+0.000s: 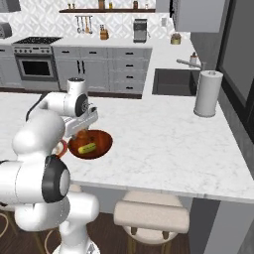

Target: Pick the chicken drumstick and cucumber from their plates and place them in the bowl. Then put the bowl in the fridge.

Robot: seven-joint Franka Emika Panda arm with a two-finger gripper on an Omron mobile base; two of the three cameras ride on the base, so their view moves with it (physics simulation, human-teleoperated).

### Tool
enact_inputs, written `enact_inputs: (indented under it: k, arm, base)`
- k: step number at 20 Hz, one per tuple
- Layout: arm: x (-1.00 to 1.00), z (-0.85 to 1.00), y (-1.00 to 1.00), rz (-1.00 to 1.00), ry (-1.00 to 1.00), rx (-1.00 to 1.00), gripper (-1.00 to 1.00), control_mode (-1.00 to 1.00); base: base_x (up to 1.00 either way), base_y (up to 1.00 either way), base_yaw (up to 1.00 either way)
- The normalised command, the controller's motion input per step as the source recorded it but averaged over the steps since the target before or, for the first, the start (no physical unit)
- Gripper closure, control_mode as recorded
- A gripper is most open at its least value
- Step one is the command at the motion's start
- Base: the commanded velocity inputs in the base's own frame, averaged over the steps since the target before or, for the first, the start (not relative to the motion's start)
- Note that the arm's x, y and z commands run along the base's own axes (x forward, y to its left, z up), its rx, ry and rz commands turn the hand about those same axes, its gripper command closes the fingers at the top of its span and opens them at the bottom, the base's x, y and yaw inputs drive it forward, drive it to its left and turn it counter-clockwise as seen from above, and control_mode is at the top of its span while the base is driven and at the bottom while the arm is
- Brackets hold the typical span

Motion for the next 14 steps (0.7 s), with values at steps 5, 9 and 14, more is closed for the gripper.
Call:
enact_inputs:
  k: [5, 9, 14]
  arm:
    - [1.0, -0.6, 0.0, 0.0, 0.18, 0.0, 1.0, -1.0]
    - [0.48, -0.69, 0.0, 0.0, -0.01, -0.04, 1.0, -1.0]
    - [0.11, -0.4, 0.05, -0.23, 0.0, 0.0, 1.0, -1.0]
  base:
    - [0.0, 0.0, 0.0]
    - [0.0, 0.0, 0.0]
    - [0.0, 0.0, 0.0]
